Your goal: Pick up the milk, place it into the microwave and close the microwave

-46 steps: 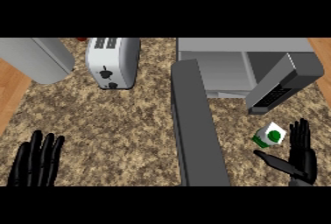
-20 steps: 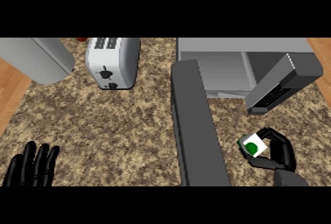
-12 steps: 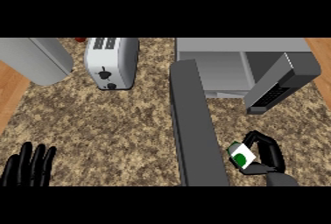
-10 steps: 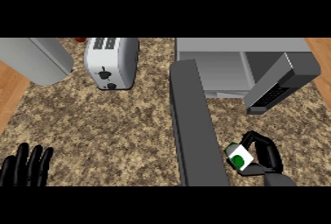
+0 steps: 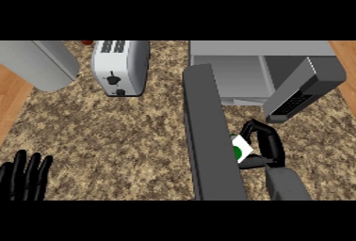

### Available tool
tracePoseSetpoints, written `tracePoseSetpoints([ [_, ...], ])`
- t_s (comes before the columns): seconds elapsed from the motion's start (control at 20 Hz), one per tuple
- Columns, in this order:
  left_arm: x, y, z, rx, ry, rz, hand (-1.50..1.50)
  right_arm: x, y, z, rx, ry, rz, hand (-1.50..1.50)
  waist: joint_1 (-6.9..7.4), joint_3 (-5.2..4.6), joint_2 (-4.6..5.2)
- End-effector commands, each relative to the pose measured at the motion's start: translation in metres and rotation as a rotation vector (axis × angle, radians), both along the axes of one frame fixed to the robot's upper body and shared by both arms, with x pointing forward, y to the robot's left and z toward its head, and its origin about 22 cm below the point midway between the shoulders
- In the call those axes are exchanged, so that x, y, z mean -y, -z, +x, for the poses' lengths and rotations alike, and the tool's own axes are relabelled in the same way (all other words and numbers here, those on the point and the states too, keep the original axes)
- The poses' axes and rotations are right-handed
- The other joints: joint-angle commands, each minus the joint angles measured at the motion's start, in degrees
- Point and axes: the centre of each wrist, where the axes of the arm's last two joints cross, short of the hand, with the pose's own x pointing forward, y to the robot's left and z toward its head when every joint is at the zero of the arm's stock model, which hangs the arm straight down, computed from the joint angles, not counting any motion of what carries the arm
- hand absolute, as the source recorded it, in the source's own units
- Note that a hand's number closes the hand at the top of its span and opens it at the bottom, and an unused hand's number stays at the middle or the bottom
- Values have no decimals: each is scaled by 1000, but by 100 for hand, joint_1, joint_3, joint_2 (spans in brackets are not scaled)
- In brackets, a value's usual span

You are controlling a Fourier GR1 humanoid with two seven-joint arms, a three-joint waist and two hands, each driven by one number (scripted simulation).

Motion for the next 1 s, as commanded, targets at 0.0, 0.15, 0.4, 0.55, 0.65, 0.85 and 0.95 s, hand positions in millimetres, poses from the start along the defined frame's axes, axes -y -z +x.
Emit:
tracePoseSetpoints([
  [0.0, -4, 3, -9, 8, -8, 7, -150, -41, -29, 21, 10, 34, -66, 150, 27, -2, -12],
  [0.15, -8, -6, 7, 13, -13, 9, -150, -41, -41, 53, -15, 96, -127, 150, 38, 4, 23],
  [0.4, -15, 9, 1, -14, 16, 2, -150, -24, -61, 88, -48, 178, -233, 150, 96, 4, 33],
  [0.55, -13, 3, 6, 2, 30, 12, -150, -11, -72, 111, -62, 213, -236, 150, 191, 13, 84],
  [0.65, -16, 17, 11, 8, 23, -7, -150, -35, -74, 117, -70, 229, -311, 150, 204, 8, 80],
  [0.85, -19, 0, 1, 13, 57, 8, -150, -16, -86, 130, -82, 312, -327, 150, 339, 16, 130],
  [0.95, -18, 1, 15, 26, 53, 32, -150, -17, -101, 139, -55, 367, -387, 150, 369, 20, 183],
])
